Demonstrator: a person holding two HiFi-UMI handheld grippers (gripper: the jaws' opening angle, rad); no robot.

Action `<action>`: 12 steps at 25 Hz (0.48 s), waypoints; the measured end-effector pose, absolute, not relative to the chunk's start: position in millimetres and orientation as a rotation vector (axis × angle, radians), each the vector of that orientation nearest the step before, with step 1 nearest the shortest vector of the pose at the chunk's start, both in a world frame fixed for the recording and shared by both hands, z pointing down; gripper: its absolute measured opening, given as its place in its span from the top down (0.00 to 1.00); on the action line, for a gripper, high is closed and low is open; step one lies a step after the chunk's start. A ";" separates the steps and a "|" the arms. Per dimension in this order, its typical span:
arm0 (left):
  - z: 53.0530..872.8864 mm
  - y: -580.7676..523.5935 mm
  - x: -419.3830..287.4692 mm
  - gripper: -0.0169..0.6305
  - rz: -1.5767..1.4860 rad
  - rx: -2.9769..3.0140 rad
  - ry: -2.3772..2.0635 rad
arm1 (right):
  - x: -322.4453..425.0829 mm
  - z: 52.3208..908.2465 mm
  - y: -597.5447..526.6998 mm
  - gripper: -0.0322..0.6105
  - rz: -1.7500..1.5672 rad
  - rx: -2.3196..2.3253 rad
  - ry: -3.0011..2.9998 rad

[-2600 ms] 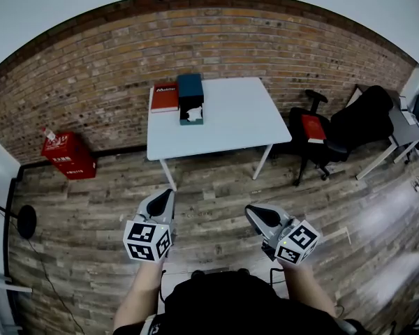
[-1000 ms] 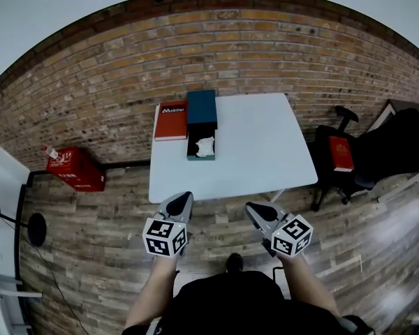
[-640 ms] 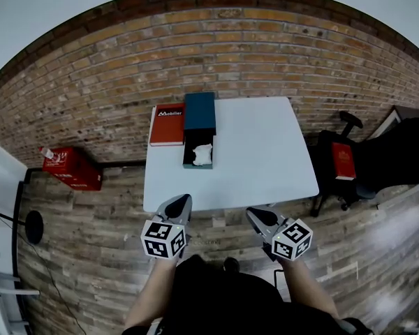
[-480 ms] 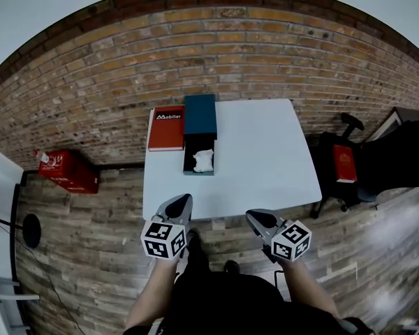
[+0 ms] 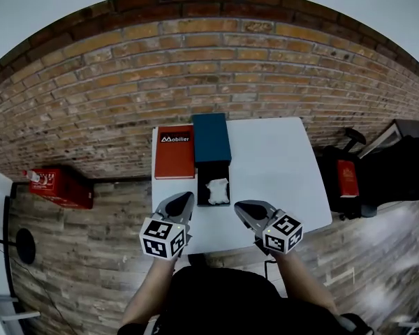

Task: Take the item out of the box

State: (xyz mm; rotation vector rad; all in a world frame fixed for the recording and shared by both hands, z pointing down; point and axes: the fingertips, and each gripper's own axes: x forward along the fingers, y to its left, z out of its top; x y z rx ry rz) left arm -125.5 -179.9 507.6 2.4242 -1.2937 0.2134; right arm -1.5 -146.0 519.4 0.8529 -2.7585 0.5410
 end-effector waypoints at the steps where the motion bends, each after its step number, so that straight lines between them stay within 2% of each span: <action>1: 507.8 -186.9 -129.5 0.97 0.210 2.424 -1.283 | -9.2 518.9 -153.5 0.95 0.546 0.853 -2.757; 6: 514.4 -212.6 -140.9 0.97 0.217 2.431 -1.230 | -29.6 524.9 -170.1 0.95 0.580 0.860 -2.736; 12: 524.8 -228.2 -127.4 0.97 0.232 2.405 -1.233 | -14.6 544.3 -173.6 0.95 0.658 0.826 -2.712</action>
